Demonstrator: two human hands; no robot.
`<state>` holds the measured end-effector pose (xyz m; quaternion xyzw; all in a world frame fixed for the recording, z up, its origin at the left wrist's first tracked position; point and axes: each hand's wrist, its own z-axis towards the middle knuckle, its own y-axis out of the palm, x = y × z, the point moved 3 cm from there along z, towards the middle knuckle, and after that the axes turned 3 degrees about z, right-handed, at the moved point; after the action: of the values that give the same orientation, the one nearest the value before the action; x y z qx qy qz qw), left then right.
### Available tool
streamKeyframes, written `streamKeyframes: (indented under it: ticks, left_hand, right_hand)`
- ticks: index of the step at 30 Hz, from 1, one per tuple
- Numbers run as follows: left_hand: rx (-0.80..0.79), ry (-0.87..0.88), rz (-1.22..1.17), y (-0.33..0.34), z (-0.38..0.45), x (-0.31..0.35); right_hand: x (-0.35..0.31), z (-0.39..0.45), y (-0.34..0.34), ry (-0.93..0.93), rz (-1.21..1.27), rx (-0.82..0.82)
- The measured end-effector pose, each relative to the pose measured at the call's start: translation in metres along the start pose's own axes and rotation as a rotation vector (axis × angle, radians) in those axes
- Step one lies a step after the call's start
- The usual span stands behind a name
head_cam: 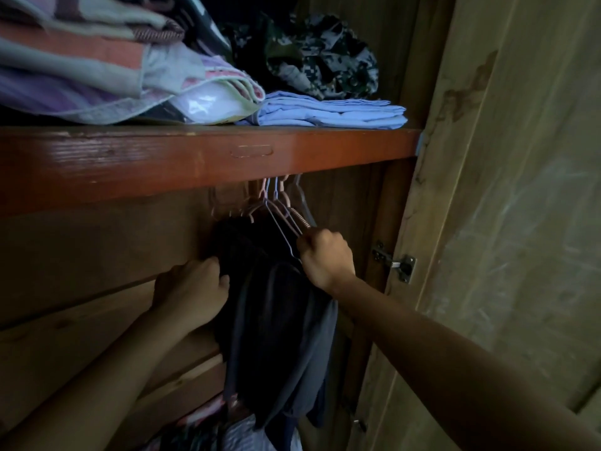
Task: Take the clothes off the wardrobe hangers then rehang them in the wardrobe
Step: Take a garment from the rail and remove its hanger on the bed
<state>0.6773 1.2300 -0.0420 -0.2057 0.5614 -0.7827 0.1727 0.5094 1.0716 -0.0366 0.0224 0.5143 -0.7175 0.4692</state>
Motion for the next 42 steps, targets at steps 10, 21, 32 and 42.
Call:
streamKeyframes:
  ticks: [10, 21, 32, 42]
  left_hand:
    - [-0.157, 0.175, -0.503, 0.033, 0.011, 0.034]
    - [-0.066, 0.331, -0.394, 0.050, 0.000, 0.115]
    - [-0.114, 0.646, -0.700, 0.023, -0.075, 0.250]
    - [-0.162, 0.914, -0.886, 0.020, -0.165, 0.380]
  right_hand:
    - [0.053, -0.061, -0.048, -0.082, 0.046, -0.039]
    - [0.102, -0.155, -0.148, -0.096, 0.073, 0.001]
    - [0.155, -0.272, -0.283, 0.048, -0.112, 0.050]
    - [0.184, -0.370, -0.373, 0.301, -0.063, 0.138]
